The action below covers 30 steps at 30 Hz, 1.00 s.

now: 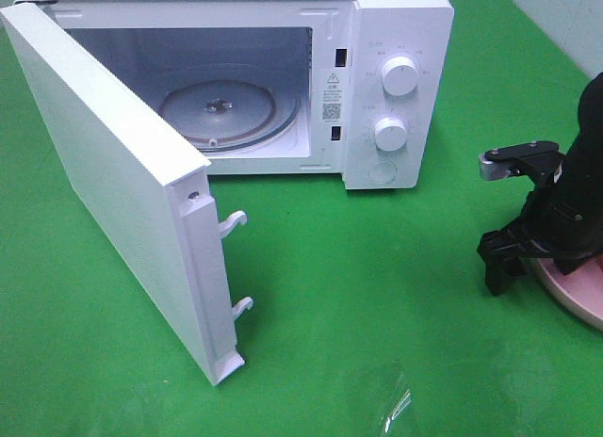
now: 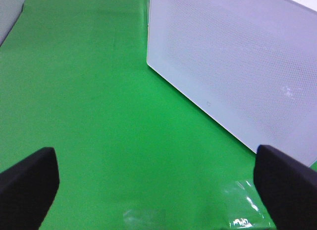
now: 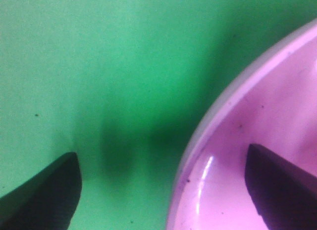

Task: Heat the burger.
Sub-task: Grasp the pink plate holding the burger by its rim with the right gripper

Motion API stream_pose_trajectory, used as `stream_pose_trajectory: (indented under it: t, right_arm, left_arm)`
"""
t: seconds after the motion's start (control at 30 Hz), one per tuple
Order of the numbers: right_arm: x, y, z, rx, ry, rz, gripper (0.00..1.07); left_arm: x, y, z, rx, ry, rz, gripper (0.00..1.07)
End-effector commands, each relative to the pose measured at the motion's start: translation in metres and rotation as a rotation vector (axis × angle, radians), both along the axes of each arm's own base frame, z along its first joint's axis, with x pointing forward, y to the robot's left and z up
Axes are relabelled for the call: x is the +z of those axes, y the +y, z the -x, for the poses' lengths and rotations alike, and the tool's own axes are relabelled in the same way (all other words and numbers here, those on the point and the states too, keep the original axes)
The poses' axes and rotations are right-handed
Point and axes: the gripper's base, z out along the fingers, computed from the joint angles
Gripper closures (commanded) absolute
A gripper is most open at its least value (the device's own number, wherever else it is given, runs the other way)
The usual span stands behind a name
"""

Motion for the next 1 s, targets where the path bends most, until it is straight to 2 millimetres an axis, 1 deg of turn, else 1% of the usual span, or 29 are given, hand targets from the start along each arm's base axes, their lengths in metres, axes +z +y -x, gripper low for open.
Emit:
stream_pose_trajectory:
  t: [0.03, 0.07, 0.1, 0.13, 0.17, 0.2, 0.23, 0.27, 0.3, 0.33, 0.37, 0.4, 0.43, 0.47, 0.5, 0.53, 0.57, 0.6, 0.63, 0.67, 0.7, 0.9, 1.0]
  right_arm:
    - [-0.001, -0.002, -0.001, -0.016, -0.001, 0.0, 0.29]
    - [-0.001, -0.002, -0.001, -0.016, -0.001, 0.0, 0.29]
    - [-0.001, -0.002, -0.001, -0.022, 0.0, -0.001, 0.36]
    - [-0.002, -0.002, -0.001, -0.026, 0.001, 0.004, 0.45]
    - [-0.002, -0.002, -0.001, -0.026, 0.001, 0.004, 0.45]
    - [-0.002, -0.003, 0.0, -0.04, 0.003, 0.011, 0.55]
    - [-0.002, -0.003, 0.0, -0.04, 0.003, 0.011, 0.55]
    - [-0.005, -0.005, 0.004, -0.048, 0.01, 0.022, 0.66]
    - [-0.005, -0.005, 0.004, -0.048, 0.01, 0.022, 0.66]
    - [-0.007, -0.006, 0.005, -0.055, 0.006, 0.031, 0.75]
    - [-0.007, -0.006, 0.005, -0.055, 0.006, 0.031, 0.75]
    - [-0.008, -0.006, 0.007, -0.07, 0.005, 0.033, 0.84]
    - [-0.008, -0.006, 0.007, -0.07, 0.005, 0.033, 0.84]
    - [-0.009, -0.007, 0.008, -0.081, 0.006, 0.034, 0.91]
    - [-0.009, -0.007, 0.008, -0.08, 0.006, 0.035, 0.94]
    - [-0.009, -0.007, 0.008, -0.08, 0.006, 0.035, 0.94]
    - [-0.009, -0.007, 0.008, -0.08, 0.008, 0.036, 1.0]
    - [-0.009, -0.007, 0.008, -0.08, 0.008, 0.036, 1.0]
    - [-0.009, -0.007, 0.008, -0.08, 0.011, 0.037, 1.04]
    - [-0.009, -0.007, 0.008, -0.08, 0.011, 0.037, 1.04]
    - [-0.009, -0.007, 0.008, -0.08, 0.014, 0.038, 1.07]
    - [-0.008, -0.006, 0.01, -0.078, 0.027, 0.043, 1.07]
    - [0.0, -0.007, 0.01, -0.088, 0.009, 0.046, 1.07]
  left_arm:
    - [0.0, -0.001, 0.002, 0.001, -0.018, 0.01, 0.06]
    - [0.0, -0.001, 0.002, 0.001, -0.018, 0.01, 0.06]
    - [0.0, -0.001, 0.002, 0.001, -0.018, 0.01, 0.06]
    - [0.0, -0.001, 0.002, 0.001, -0.018, 0.01, 0.06]
    - [0.0, -0.001, 0.002, 0.001, -0.018, 0.01, 0.06]
    - [0.0, -0.001, 0.002, 0.001, -0.018, 0.01, 0.06]
    - [0.0, -0.001, 0.002, 0.001, -0.018, 0.01, 0.06]
    - [0.0, -0.001, 0.002, 0.001, -0.018, 0.01, 0.06]
    - [0.0, -0.001, 0.002, 0.001, -0.018, 0.01, 0.06]
    - [0.0, -0.001, 0.002, 0.001, -0.018, 0.01, 0.06]
    - [0.0, -0.001, 0.002, 0.001, -0.018, 0.01, 0.06]
    - [0.0, -0.001, 0.002, 0.001, -0.018, 0.01, 0.06]
    - [0.0, -0.001, 0.002, 0.001, -0.018, 0.01, 0.06]
    - [0.0, -0.001, 0.002, 0.001, -0.018, 0.01, 0.06]
    - [0.0, -0.001, 0.002, 0.001, -0.018, 0.01, 0.06]
    - [0.0, -0.001, 0.002, 0.001, -0.018, 0.01, 0.06]
    - [0.0, -0.001, 0.002, 0.001, -0.018, 0.01, 0.06]
    - [0.0, -0.001, 0.002, 0.001, -0.018, 0.01, 0.06]
    - [0.0, -0.001, 0.002, 0.001, -0.018, 0.01, 0.06]
    - [0.0, -0.001, 0.002, 0.001, -0.018, 0.01, 0.06]
    - [0.0, -0.001, 0.002, 0.001, -0.018, 0.01, 0.06]
    - [0.0, -0.001, 0.002, 0.001, -0.018, 0.01, 0.06]
    - [0.0, -0.001, 0.002, 0.001, -0.018, 0.01, 0.06]
